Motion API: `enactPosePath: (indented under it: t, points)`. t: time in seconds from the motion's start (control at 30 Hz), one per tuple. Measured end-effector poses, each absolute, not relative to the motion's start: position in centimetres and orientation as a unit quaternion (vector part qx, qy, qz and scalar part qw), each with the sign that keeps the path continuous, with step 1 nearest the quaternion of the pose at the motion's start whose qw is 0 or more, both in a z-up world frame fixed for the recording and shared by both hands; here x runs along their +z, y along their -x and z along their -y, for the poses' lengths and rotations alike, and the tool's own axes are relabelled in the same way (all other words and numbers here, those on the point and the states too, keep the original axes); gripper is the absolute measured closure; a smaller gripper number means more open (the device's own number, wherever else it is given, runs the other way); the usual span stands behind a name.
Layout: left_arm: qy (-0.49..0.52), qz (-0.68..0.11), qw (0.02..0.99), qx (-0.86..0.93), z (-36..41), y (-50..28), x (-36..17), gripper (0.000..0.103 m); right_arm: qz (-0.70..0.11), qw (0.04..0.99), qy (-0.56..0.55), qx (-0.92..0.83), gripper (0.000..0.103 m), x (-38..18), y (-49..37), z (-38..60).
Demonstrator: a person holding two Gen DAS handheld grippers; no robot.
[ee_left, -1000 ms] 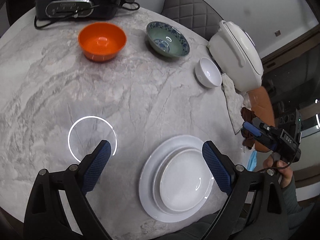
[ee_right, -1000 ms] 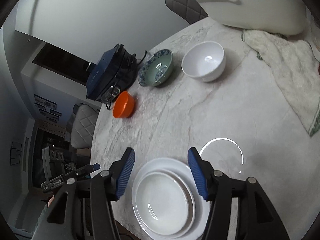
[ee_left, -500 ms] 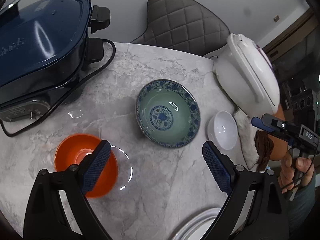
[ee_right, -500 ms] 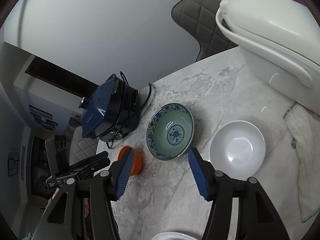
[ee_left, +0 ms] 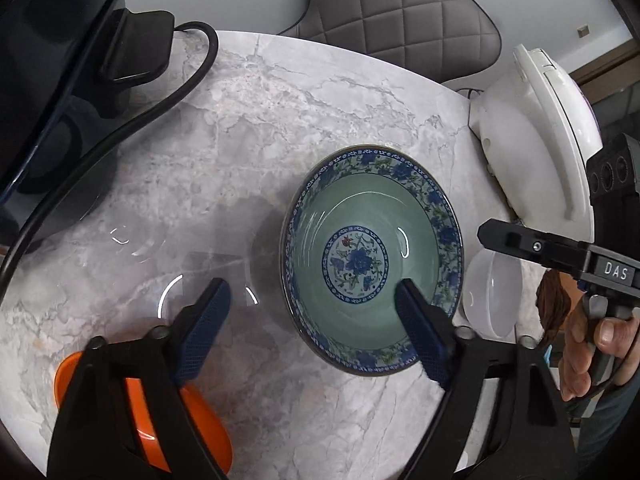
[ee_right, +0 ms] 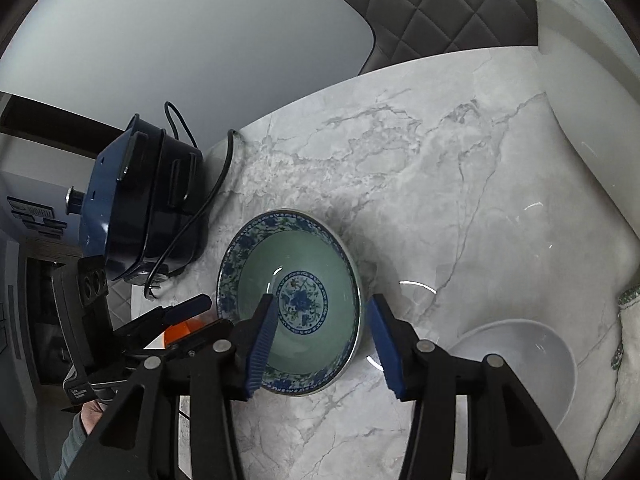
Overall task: Organize plates and bowls
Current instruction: 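Close both tools on the patterned bowl rim, then lift the patterned bowl with both tools and carry it toward the plate stack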
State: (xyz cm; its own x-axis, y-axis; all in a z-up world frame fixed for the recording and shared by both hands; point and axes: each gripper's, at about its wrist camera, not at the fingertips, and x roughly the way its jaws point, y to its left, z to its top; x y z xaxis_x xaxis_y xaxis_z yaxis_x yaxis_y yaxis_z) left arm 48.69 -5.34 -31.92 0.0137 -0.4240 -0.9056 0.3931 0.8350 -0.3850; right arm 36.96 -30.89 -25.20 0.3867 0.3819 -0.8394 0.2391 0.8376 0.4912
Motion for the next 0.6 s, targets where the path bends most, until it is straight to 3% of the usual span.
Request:
enactPosePath:
  t: [0.2,0.23,0.3,0.37,0.6]
  points:
    - [0.000,-0.648,0.707,-0.284,6.3,-49.0,-33.3,0.035,-0.578,0.773,-0.256,0.040,0.058,-26.9,-38.0,30.2]
    - [0.000,-0.650,0.705,-0.284,6.4,-49.0,-33.5,0.039,-0.584,0.771,-0.251,0.039,0.063,-27.2,-38.1,30.0]
    - [-0.004,-0.654,0.700,-0.289,6.8,-49.0,-34.0,0.062,-0.594,0.768,-0.235,0.033,0.075,-27.8,-38.3,29.7]
    - [-0.008,-0.657,0.697,-0.288,7.1,-48.9,-34.4,0.073,-0.600,0.769,-0.220,0.027,0.087,-28.0,-38.4,29.4]
    - [-0.011,-0.658,0.696,-0.288,7.3,-49.1,-35.0,0.081,-0.613,0.765,-0.195,0.021,0.092,-28.6,-38.6,29.1]
